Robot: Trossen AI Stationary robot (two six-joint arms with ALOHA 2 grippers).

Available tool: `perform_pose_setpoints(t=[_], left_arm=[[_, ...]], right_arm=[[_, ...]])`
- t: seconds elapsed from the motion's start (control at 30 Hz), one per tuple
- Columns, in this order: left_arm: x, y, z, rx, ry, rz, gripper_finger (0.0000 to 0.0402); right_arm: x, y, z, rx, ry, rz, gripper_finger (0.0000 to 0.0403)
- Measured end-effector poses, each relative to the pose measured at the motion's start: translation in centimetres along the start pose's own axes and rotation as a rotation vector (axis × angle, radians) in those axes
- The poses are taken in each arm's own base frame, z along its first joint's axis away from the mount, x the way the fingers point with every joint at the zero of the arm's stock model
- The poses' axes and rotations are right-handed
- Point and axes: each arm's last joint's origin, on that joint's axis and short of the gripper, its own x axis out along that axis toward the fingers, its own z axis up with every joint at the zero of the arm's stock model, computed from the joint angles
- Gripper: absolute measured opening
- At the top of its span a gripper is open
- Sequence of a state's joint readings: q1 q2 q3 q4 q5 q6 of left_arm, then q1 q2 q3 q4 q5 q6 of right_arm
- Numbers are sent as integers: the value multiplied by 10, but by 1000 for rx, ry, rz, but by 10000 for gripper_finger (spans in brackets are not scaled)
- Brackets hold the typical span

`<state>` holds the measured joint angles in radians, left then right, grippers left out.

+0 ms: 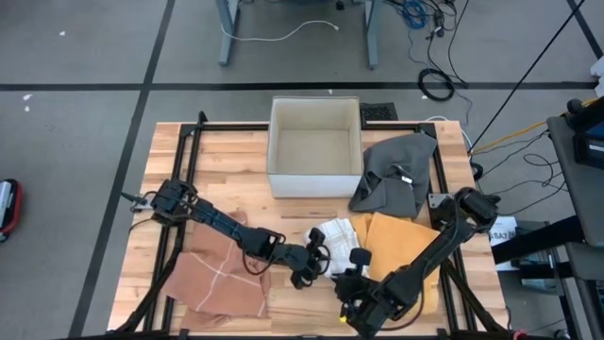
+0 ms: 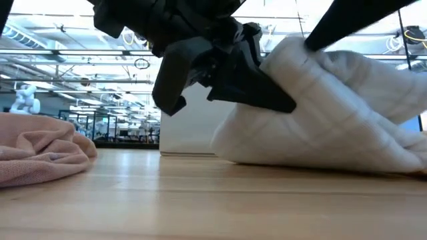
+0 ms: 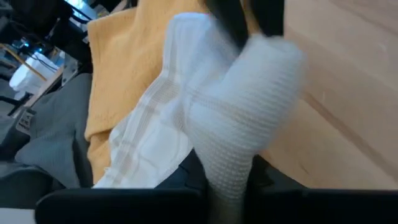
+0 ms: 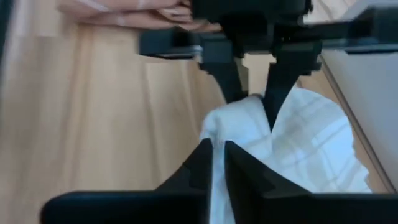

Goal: Fold towel
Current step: Fold the white patterned towel

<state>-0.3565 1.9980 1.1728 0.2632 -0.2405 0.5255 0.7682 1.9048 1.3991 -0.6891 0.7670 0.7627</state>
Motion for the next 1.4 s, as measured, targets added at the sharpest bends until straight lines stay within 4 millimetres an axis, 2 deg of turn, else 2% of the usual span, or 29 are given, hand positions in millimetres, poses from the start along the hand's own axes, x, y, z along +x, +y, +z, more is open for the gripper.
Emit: perform_pose_setpoints(t=[0.1,0.27,0.43,0.57,0.77,0.97,1.07,1.17,1.3,1.4], left_arm=[[-2,0,0,11,13,-8,36],[-17,9,7,17,35,-21,36],[-46,24,21,10,15,-38,36],[-76,40,32,-14,-23,-76,36],[-123,60,40,-88,-90,-235,36],[-157,73,48,-235,-209,-375,36],[-163,78,48,-282,-260,-481,36],[-164,79,46,-277,-258,-509,36],[-163,84,42,-284,-256,-504,36],[-163,88,37,-283,-265,-569,36]], right_arm=[[-10,2,-1,-24,-5,24,61],[-30,6,-5,-31,-22,66,143],[-41,11,-14,-45,-16,80,225],[-48,9,-23,-17,-5,36,259],[-53,8,-34,28,-36,-36,260],[-41,13,-40,11,-63,-97,247],[-30,15,-44,-12,-67,-133,242],[-19,19,-44,-42,-139,-192,240],[-10,25,-37,-46,-237,-216,240],[-6,26,-29,-60,-288,-238,240]])
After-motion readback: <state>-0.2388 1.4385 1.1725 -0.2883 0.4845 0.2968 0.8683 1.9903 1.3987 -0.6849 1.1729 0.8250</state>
